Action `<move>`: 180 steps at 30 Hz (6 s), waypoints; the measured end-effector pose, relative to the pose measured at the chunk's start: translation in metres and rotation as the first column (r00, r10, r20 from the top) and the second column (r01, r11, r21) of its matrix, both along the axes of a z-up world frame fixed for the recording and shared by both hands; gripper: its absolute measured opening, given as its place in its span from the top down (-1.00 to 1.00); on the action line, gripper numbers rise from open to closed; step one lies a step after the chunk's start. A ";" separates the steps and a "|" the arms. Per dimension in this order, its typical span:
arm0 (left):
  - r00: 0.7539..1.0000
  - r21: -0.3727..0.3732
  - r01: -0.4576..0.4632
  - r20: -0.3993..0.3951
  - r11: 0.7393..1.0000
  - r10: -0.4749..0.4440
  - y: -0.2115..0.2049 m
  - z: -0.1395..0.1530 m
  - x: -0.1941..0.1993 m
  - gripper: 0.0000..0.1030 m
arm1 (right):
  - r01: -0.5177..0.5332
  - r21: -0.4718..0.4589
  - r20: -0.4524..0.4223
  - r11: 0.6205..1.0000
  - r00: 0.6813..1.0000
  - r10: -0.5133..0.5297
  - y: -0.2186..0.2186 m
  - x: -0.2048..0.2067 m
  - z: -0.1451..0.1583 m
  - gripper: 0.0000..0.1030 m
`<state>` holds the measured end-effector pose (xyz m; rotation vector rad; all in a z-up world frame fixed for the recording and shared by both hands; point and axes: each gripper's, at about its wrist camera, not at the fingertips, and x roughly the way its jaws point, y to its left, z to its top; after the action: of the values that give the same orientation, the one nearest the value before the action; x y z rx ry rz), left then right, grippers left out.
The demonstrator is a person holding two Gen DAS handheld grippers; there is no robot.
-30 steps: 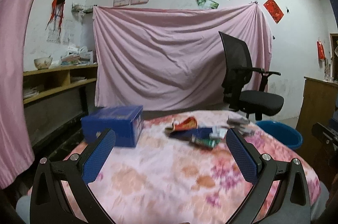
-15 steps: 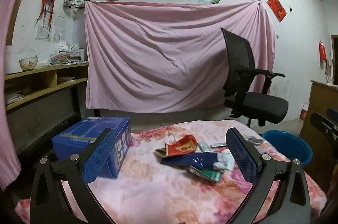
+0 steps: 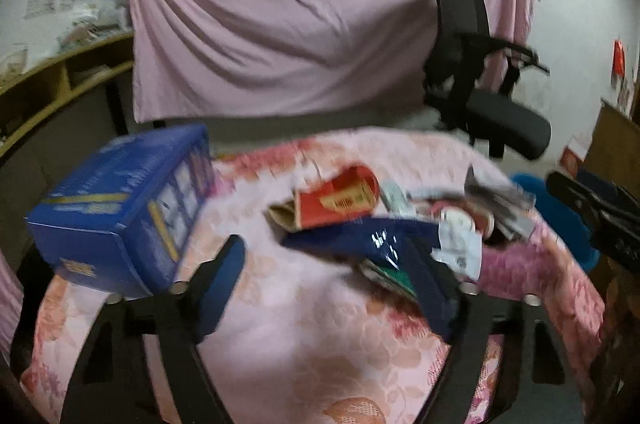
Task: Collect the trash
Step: 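Move both tools to the trash, left toward the blue tube, right toward the grey mask, then close the left gripper on the blue tube while the right gripper grasps the grey mask, then carry the tube and mask over the blue basin and open both grippers, then bring both tools back over the bed toward the remaining trash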
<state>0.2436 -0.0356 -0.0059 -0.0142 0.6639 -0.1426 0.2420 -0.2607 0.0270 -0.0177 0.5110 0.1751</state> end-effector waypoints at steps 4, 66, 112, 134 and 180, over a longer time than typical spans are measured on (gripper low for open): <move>0.993 -0.037 0.013 -0.113 0.999 -0.018 -0.005 -0.012 0.017 0.00 | -0.025 0.020 -0.095 0.999 0.995 0.027 0.002 0.026 -0.011 -0.69; 0.914 -0.142 -0.197 -0.384 0.970 0.129 -0.010 -0.017 0.044 0.43 | -0.036 0.190 -0.390 0.981 0.914 0.109 -0.063 0.054 -0.046 -0.19; 0.896 -0.078 0.423 0.185 0.903 -0.404 -0.290 0.089 0.061 0.87 | 0.260 0.238 0.191 0.936 0.932 -0.308 -0.219 -0.022 0.034 0.87; 0.903 -0.140 0.370 -0.180 0.918 -0.391 -0.315 0.025 0.138 0.33 | 0.386 0.261 -0.233 0.885 0.915 -0.330 -0.270 0.034 -0.044 0.75; 0.920 -0.120 -0.086 0.371 0.989 0.125 -0.041 0.097 -0.051 -0.97 | -0.026 0.191 0.410 0.981 0.910 -0.056 -0.101 -0.064 0.062 -1.00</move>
<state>0.1926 -0.0766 0.0907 -0.1177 0.2681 -0.0709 0.1781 -0.3612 0.0893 0.1369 0.0664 0.1990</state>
